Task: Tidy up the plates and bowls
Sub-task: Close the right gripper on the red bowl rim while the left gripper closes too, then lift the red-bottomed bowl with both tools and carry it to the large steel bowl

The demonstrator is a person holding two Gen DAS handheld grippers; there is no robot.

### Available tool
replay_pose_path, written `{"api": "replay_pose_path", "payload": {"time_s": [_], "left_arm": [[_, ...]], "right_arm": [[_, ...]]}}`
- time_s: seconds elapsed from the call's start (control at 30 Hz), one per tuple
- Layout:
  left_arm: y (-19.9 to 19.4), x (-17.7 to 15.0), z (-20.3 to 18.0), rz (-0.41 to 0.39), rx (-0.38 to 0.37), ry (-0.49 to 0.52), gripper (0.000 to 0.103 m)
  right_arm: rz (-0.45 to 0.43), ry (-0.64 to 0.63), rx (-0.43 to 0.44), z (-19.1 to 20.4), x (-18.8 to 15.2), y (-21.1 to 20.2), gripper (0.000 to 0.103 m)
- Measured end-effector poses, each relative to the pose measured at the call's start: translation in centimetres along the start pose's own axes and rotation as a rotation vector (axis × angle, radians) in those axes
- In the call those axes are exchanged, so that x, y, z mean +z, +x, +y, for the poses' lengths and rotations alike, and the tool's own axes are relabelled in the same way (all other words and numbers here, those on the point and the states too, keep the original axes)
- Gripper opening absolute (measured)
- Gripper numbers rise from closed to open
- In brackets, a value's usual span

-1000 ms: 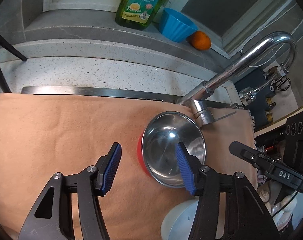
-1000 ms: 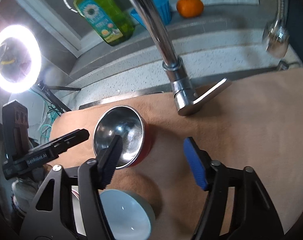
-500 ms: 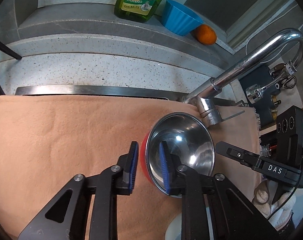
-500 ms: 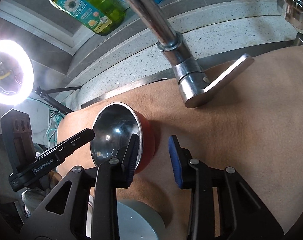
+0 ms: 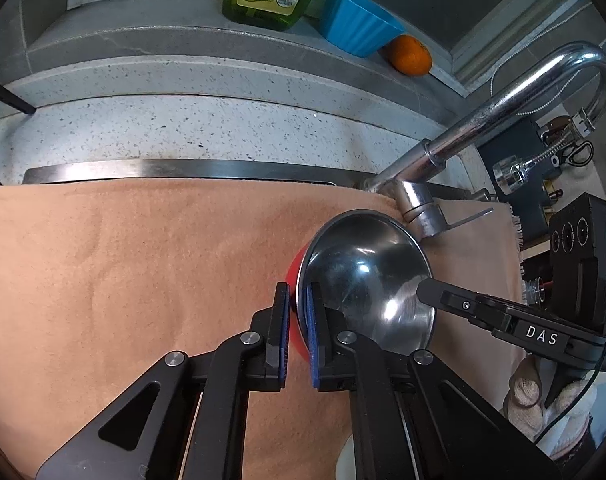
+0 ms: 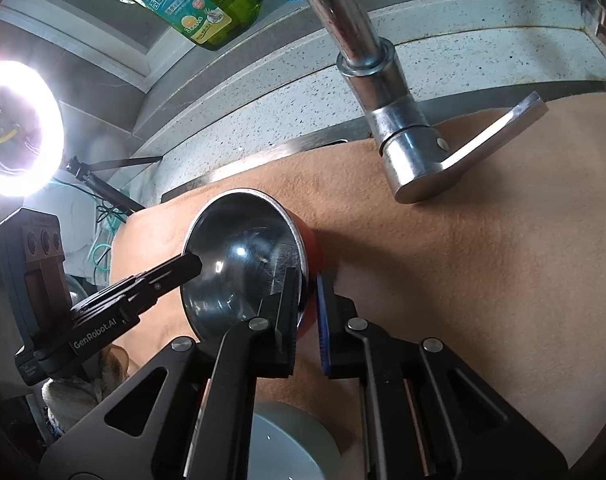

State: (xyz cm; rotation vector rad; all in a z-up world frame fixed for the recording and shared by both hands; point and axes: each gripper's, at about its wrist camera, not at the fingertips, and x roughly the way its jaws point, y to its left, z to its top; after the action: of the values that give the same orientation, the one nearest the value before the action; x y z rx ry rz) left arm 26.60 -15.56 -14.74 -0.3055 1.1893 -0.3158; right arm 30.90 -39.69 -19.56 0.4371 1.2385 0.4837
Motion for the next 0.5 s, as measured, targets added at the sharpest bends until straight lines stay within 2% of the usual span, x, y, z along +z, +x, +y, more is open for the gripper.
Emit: {"api": "replay_pose_path", "payload": {"time_s": [0.5], "left_arm": [[-2.6, -0.6, -0.3, -0.038, -0.024, -0.002, 0.006]], "right_arm": [[-0.006, 0.011, 0.012, 0.7, -0.5, -0.9, 0.008]]}}
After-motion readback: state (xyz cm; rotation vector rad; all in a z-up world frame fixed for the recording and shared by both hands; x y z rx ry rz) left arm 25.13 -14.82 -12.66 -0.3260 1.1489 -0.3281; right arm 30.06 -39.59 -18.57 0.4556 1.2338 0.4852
